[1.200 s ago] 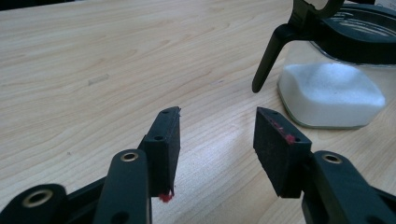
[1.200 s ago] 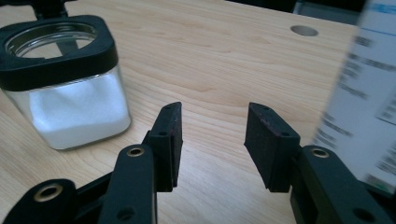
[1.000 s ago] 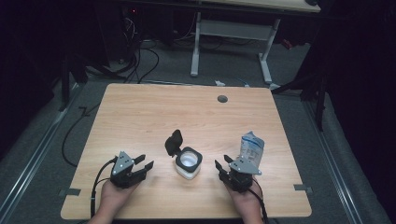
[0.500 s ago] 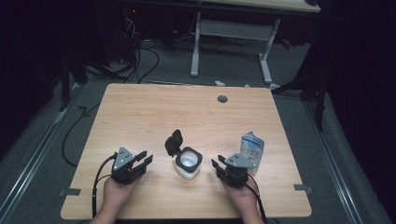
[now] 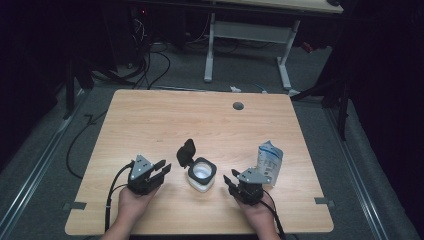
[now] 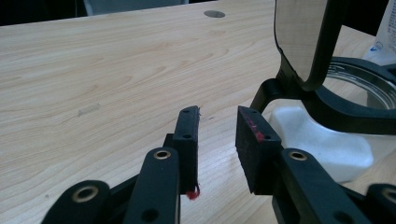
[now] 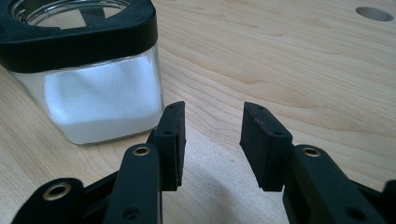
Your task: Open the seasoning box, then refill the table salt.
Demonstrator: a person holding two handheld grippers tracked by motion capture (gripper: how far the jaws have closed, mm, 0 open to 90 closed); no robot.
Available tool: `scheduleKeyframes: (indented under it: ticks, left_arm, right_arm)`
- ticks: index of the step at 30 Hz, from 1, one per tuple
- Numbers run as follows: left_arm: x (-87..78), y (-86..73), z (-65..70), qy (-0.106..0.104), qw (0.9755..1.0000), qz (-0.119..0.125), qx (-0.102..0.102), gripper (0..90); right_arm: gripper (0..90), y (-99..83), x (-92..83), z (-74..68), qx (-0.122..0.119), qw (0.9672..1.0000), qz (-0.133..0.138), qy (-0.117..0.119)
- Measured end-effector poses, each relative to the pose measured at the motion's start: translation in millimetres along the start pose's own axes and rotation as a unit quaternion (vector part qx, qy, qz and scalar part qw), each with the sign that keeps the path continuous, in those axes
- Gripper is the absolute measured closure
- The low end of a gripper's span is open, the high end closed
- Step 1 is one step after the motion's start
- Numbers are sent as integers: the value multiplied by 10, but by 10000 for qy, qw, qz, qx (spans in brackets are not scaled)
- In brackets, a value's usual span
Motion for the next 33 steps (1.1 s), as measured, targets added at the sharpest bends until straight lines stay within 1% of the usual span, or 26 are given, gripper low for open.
scheduleKeyframes:
  ticks: [1,6,8,10,11,14,16,17,19,22,25,30,33]
  left_arm:
    - [6,5,0,1,10000,-9,-6,707]
    - [19,82,14,-5,10000,31,-50,741]
    - [22,130,22,5,10000,38,-14,760]
    - [19,182,23,32,10000,83,3,798]
    - [20,210,25,34,9999,116,-1,812]
    - [29,272,36,33,9999,146,4,857]
    - [40,296,43,2,9998,170,-40,876]
    - [53,309,52,-24,9998,178,-51,885]
    - [69,327,70,-67,9998,179,-52,889]
    - [81,372,83,-106,9996,248,-123,898]
    - [90,404,90,-124,9995,269,-139,898]
    - [88,466,106,-152,9991,339,-181,899]
    - [89,496,120,-171,9991,352,-174,898]
  right_arm:
    - [609,-3,3,1,-33,10000,11,-5]
    - [647,-26,-24,-34,-29,10000,2,74]
    - [663,-33,-26,-48,3,10000,3,100]
    - [684,-50,-25,-73,-32,9999,-15,121]
    - [702,-55,-27,-80,-45,9999,-18,117]
    - [823,-82,-43,-107,-58,9999,-35,154]
    - [890,-94,-50,-129,-122,9998,-37,183]
    - [898,-95,-57,-141,-160,9997,-22,165]
    - [899,-82,-62,-173,-168,9996,2,214]
    - [898,-62,-47,-221,-193,9995,31,268]
    - [896,-65,-19,-266,-254,9992,4,314]
    - [895,-85,23,-354,-271,9988,-46,403]
    - [895,-83,32,-387,-361,9985,-35,412]
Point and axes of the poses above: each handheld gripper's, and its own axes: x roughly forward along the jaws, y roughly out of its top, z roughly to its right, the point moved 10 cm from there along x, roughly forward along the jaws, and after that the axes turned 14 degrees about x, right-handed, at the moved point
